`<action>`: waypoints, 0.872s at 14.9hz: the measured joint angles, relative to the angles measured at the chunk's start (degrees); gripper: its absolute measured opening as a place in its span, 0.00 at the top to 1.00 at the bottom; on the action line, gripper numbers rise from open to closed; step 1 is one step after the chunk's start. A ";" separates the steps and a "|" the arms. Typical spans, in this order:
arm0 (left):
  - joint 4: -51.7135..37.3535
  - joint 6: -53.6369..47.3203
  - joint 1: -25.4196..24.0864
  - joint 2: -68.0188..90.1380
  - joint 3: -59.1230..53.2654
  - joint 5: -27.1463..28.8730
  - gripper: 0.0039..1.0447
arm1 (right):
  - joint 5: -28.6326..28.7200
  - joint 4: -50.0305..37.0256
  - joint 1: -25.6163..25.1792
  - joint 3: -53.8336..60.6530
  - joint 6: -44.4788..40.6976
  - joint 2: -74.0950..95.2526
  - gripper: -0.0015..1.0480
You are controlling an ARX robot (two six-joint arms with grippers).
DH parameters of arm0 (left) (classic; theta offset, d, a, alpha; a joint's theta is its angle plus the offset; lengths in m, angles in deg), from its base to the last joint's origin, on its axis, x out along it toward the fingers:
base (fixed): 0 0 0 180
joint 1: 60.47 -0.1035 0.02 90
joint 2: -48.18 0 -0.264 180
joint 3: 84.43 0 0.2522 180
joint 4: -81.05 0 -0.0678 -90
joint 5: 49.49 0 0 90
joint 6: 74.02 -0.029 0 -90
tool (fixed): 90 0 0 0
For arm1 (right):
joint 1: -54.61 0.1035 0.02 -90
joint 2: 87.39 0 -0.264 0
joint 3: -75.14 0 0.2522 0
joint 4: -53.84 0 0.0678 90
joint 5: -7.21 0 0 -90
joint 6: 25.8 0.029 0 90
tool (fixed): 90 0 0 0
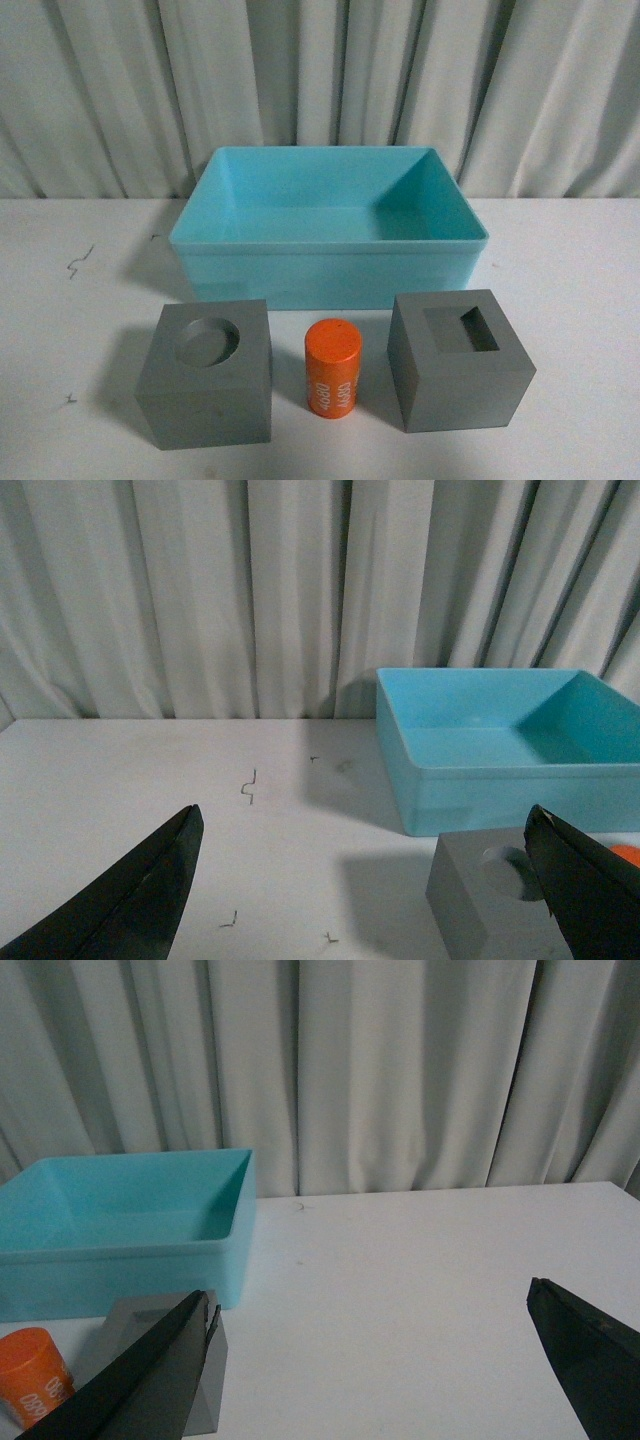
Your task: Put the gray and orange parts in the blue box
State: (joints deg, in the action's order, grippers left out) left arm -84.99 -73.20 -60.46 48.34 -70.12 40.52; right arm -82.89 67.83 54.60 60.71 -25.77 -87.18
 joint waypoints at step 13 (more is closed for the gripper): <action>0.00 0.00 0.00 0.00 0.00 0.00 0.06 | 18.69 3.02 -12.31 -38.77 -14.45 70.64 0.06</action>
State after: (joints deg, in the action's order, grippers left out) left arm -84.99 -73.20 -60.46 48.34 -70.12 40.52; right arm -64.20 70.85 42.29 21.94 -40.22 -16.54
